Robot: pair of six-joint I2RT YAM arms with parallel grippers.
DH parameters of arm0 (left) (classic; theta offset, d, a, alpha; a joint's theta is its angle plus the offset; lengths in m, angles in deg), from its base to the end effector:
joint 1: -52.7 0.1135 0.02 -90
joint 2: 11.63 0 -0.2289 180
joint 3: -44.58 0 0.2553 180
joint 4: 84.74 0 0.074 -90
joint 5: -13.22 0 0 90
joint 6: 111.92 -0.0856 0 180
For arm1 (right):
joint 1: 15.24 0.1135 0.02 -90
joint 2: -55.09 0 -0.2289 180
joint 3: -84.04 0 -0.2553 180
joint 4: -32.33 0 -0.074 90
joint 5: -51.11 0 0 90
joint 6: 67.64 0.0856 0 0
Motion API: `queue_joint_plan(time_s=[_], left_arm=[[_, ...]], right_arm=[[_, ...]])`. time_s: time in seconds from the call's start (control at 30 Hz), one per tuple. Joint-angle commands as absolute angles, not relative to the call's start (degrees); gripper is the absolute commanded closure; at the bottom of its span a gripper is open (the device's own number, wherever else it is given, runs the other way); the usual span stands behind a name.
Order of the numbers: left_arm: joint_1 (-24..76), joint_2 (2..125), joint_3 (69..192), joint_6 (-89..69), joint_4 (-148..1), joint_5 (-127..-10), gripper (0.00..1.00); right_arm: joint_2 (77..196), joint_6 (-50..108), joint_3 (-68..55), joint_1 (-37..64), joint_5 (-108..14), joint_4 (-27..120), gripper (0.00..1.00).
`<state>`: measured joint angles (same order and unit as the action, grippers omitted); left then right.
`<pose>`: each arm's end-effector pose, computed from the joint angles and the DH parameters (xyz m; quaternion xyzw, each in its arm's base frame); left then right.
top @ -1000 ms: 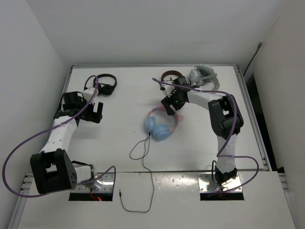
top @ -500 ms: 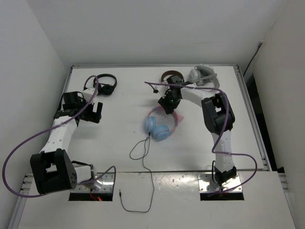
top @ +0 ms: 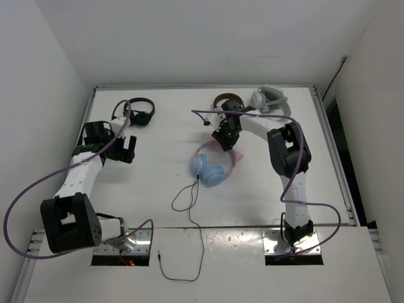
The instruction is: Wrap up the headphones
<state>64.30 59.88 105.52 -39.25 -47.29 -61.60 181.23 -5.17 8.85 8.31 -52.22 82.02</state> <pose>0.3014 0.0390 0.1673 0.0935 0.9219 -0.0307 0.3746 0.3991 0.1955 0.0568 -0.4396 0.8757 0.1087 0.1676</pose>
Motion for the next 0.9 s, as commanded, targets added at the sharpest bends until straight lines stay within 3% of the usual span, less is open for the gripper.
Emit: queue_joint_plan(time_s=[0.0, 0.13, 0.2, 0.57, 0.87], left_arm=[[64.6, 60.1, 106.2, -39.5, -48.9, -61.0, 0.00], [64.6, 60.1, 106.2, -39.5, -48.9, -61.0, 0.00], [64.6, 60.1, 106.2, -39.5, -48.9, -61.0, 0.00], [64.6, 58.9, 106.8, -36.9, -52.4, -58.8, 0.00], [64.6, 52.1, 101.4, -36.9, -60.1, -41.7, 0.00]], right_arm=[[182.0, -5.0, 4.6, 9.2, -53.0, 86.2, 0.68], [180.7, -3.7, 2.5, 9.7, -51.9, 84.8, 0.84], [180.7, -2.3, 2.5, 9.7, -51.9, 84.3, 1.00], [168.9, 17.9, 3.5, 4.5, -54.7, 79.5, 1.00], [158.6, 28.2, 7.5, -4.1, -61.4, 75.6, 1.00]])
